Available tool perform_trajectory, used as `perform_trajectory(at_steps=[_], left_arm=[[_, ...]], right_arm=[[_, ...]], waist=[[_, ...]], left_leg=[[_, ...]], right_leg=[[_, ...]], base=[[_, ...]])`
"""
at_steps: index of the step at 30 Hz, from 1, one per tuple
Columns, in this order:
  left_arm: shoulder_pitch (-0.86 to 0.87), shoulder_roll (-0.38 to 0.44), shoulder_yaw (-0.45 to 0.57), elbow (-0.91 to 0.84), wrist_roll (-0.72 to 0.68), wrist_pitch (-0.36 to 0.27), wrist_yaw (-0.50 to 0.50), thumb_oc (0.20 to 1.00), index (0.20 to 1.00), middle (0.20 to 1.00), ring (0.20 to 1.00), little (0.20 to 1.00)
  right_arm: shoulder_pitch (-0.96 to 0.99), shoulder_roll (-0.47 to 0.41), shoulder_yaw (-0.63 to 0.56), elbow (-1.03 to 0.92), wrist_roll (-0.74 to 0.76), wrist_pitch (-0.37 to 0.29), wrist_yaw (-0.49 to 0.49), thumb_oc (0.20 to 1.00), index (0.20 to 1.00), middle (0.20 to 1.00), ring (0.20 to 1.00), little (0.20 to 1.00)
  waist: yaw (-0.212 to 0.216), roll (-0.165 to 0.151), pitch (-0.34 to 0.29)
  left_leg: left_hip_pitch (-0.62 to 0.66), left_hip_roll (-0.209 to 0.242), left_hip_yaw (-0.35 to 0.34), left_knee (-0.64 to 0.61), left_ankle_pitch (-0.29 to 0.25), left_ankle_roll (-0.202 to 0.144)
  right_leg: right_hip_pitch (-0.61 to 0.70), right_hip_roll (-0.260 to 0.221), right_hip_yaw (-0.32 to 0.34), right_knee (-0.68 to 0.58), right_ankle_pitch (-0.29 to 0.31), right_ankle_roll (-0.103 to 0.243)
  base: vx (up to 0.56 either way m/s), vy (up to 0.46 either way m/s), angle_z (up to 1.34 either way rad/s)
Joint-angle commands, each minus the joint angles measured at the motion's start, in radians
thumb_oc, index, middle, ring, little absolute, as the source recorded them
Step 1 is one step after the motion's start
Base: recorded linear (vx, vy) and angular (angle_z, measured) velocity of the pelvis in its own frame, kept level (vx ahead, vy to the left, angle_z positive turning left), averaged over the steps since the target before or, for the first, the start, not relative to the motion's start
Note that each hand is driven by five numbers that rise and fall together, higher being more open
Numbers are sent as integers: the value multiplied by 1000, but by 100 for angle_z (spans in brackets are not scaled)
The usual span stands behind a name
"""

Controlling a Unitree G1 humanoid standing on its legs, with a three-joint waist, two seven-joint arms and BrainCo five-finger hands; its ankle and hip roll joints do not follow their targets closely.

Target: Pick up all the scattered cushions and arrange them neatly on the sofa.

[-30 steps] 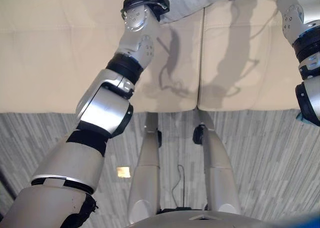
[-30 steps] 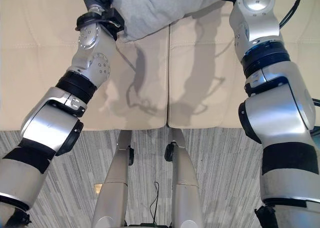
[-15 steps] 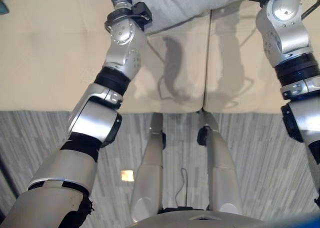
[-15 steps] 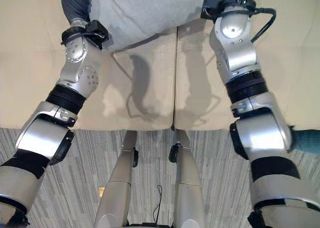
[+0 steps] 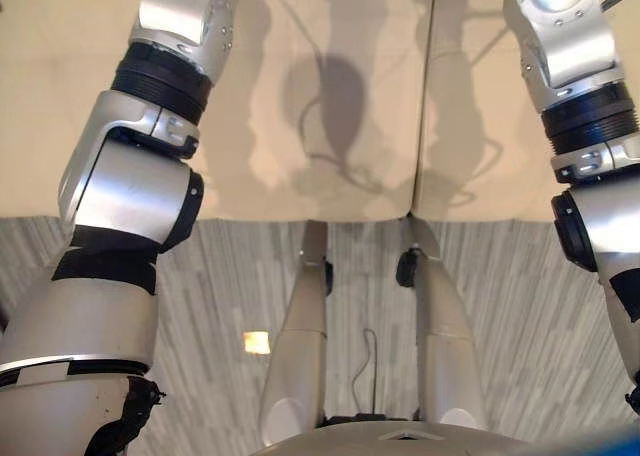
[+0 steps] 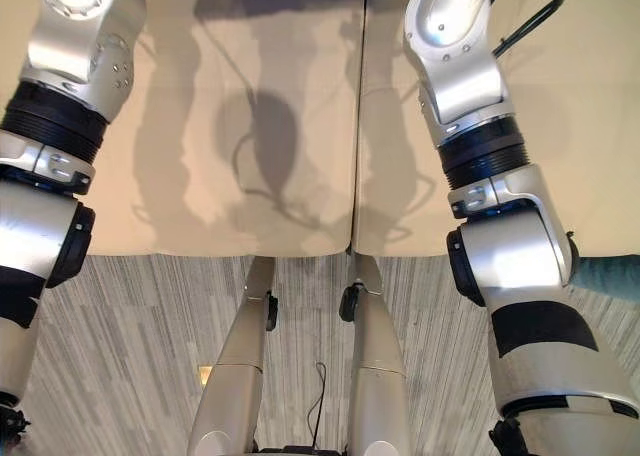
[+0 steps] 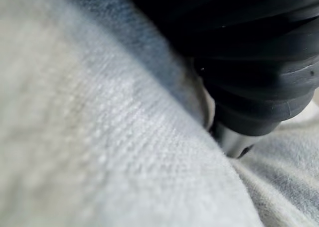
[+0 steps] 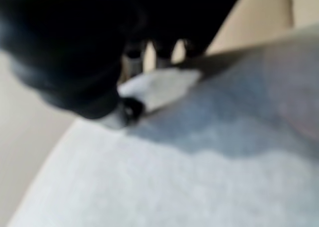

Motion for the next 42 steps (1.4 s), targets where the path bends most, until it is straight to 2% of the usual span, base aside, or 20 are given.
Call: perform_trajectory(at_steps=[1,7,9,10,11,16,17,18,19,27,34,37,39,41,42], left_arm=[[-16,-176,-76,-10,122,-110,-12,200,200,200,200,200],[-120,-162,-135,112,100,-83,-27,200,200,200,200,200],[-153,-148,-143,180,71,-66,-34,206,206,206,206,206],[-154,-148,-143,181,70,-66,-35,338,338,338,338,338],[-163,-142,-151,199,68,-59,-36,1000,1000,1000,1000,1000],[-152,-154,-148,275,22,-18,-62,1000,1000,1000,1000,1000],[-132,-162,-144,296,1,-9,-84,1000,1000,1000,1000,1000],[-125,-164,-140,314,-18,-9,-95,1000,1000,1000,1000,1000],[-87,-168,-141,321,-64,3,-129,1000,1000,1000,1000,1000],[-16,-152,-118,299,-56,11,-134,1000,1000,1000,1000,1000],[111,-69,-70,290,-50,17,-157,1000,1000,1000,1000,1000],[262,16,-7,272,-22,22,-185,1000,1000,1000,1000,1000],[299,26,3,260,-19,22,-188,1000,1000,1000,1000,1000],[456,69,89,202,-9,18,-214,1000,1000,1000,1000,1000],[461,69,90,198,-8,19,-214,1000,1000,1000,1000,1000]], right_arm=[[37,134,112,1,-159,-62,0,200,200,200,200,200],[-74,121,180,119,-119,-37,-6,200,200,200,200,200],[-125,106,223,183,-72,-27,7,200,200,200,200,200],[-127,106,224,185,-71,-28,8,200,200,200,200,200],[-139,96,241,207,-57,-21,13,200,200,200,200,200],[-161,110,310,329,14,20,73,200,200,200,200,200],[-159,114,337,387,49,36,115,200,200,200,200,200],[-163,118,355,425,73,45,140,344,344,344,344,344],[-151,106,382,485,130,68,188,1000,1000,1000,1000,1000],[-115,85,373,456,120,69,196,1000,1000,1000,1000,1000],[-64,16,345,408,96,70,206,1000,1000,1000,1000,1000],[10,-84,305,369,81,66,230,1000,1000,1000,1000,1000],[32,-99,295,360,77,67,233,1000,1000,1000,1000,1000],[155,-160,226,310,50,63,252,1000,1000,1000,1000,1000],[160,-160,224,307,49,65,251,1000,1000,1000,1000,1000]], waist=[[-11,-3,-216],[-16,-9,-221],[-14,-20,-223],[-14,-20,-223],[-13,-22,-225],[2,-20,-229],[7,-22,-230],[8,-24,-230],[11,-28,-229],[12,-31,-235],[19,-32,-241],[20,-32,-246],[20,-31,-245],[19,-31,-247],[18,-31,-247]], left_leg=[[137,-27,-19,-52,-131,-63],[111,-33,-12,-52,-127,-61],[79,-32,-7,-52,-116,-64],[78,-32,-6,-52,-116,-64],[69,-34,-5,-52,-114,-63],[30,-41,-2,-52,-97,-60],[24,-41,-1,-52,-93,-60],[22,-40,-1,-52,-92,-60],[13,-36,-1,-52,-82,-65],[19,-32,-2,-52,-79,-68],[58,-24,4,-52,-84,-73],[101,-18,8,-52,-90,-80],[118,-17,10,-52,-94,-80],[172,-12,19,-52,-108,-84],[176,-12,18,-52,-108,-84]], right_leg=[[71,-16,52,1,-105,161],[77,-16,70,-70,-65,171],[76,-17,77,-115,-36,180],[75,-17,77,-116,-34,180],[72,-14,81,-128,-28,179],[54,-12,89,-170,1,181],[50,-13,90,-175,6,181],[48,-12,91,-179,9,180],[48,-13,89,-198,21,183],[55,-9,90,-206,26,182],[90,-7,83,-209,25,180],[133,-6,71,-204,17,178],[151,-6,67,-204,15,176],[206,-9,58,-200,7,172],[210,-9,57,-201,6,172]], base=[[-6,72,1],[-2,33,-5],[-15,-3,-8],[-19,-5,-6],[-31,5,-4],[-24,6,-3],[-28,-5,-4],[-44,-34,1],[-31,-26,2],[-4,-3,0],[1,-3,0],[0,0,0],[0,0,0],[56,-33,1],[40,-24,1]])
